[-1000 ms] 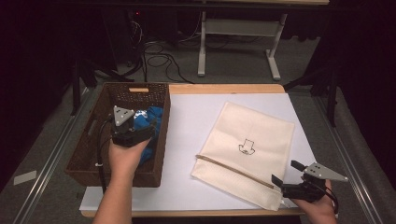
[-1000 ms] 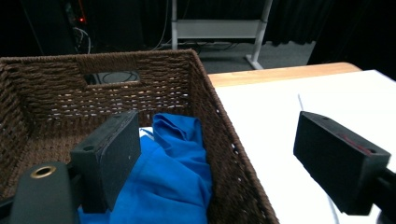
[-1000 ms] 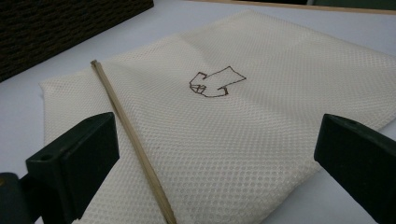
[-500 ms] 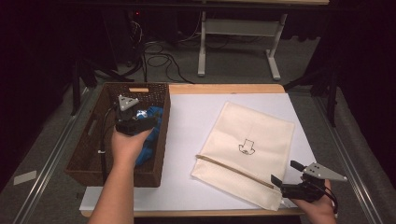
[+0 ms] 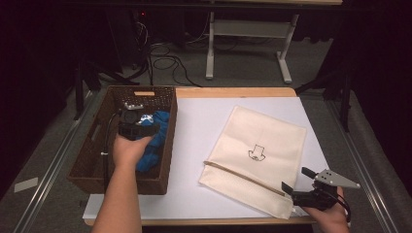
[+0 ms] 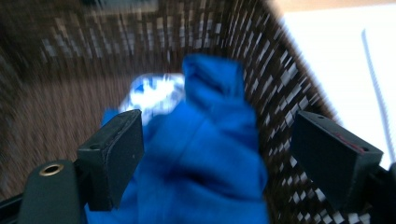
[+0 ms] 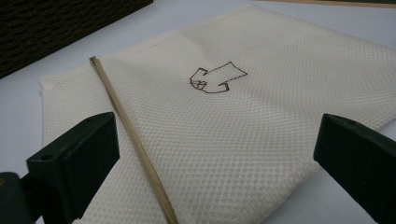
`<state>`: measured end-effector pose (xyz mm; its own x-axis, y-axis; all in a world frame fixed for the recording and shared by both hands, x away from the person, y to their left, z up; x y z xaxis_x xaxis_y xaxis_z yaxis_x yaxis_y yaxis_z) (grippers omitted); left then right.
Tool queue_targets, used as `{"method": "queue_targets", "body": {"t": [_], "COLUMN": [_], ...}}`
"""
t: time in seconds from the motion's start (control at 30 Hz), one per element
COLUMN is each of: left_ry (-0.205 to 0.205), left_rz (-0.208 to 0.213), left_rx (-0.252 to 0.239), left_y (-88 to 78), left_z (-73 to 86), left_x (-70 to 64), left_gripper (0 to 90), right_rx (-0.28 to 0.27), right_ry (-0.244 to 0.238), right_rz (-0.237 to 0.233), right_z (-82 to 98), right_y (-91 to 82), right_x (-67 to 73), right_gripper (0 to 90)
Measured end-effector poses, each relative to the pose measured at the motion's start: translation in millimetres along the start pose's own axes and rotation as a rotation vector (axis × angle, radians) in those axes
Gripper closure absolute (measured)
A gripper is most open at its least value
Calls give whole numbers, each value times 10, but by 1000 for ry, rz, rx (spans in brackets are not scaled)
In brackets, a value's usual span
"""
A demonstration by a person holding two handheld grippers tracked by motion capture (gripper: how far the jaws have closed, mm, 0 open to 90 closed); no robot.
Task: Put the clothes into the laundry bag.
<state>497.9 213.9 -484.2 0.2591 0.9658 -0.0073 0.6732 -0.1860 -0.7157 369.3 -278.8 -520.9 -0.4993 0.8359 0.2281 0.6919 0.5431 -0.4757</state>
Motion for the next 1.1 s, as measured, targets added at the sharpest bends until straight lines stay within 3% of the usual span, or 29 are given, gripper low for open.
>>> {"method": "queue_targets", "body": {"t": [0.1,0.2,0.5,0.67,0.87,1.1], "left_ry": [-17,-5,20,24,37,39], "left_rz": [8,32,17,17,38,37], "left_rx": [50,107,264,315,420,457], "left_y": [61,114,234,273,361,400], "left_z": [99,173,358,422,576,626], "left_x": [27,-2,15,41,24,32], "left_gripper": [180,161,149,149,130,128], "right_rx": [4,6,8,10,11,13], "right_ry": [4,-3,-9,-14,-17,-17], "right_rz": [4,7,0,-4,-11,-9], "right_z": [9,10,16,15,17,22], "right_y": [-1,4,19,27,33,35], "right_x": [4,9,41,44,66,72], "right_gripper": [12,12,12,13,12,13]}}
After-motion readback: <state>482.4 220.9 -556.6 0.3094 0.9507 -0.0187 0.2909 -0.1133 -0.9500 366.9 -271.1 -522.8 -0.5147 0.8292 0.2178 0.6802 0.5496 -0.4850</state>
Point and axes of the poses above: each handheld gripper's, and its own axes: y roughly forward along the jaws, z roughly out of its underside, x roughly to its left, the point moved 8 cm from there along y, roughly forward along the jaws, and after that the axes turned 9 degrees about y, right-handed, at the moved point
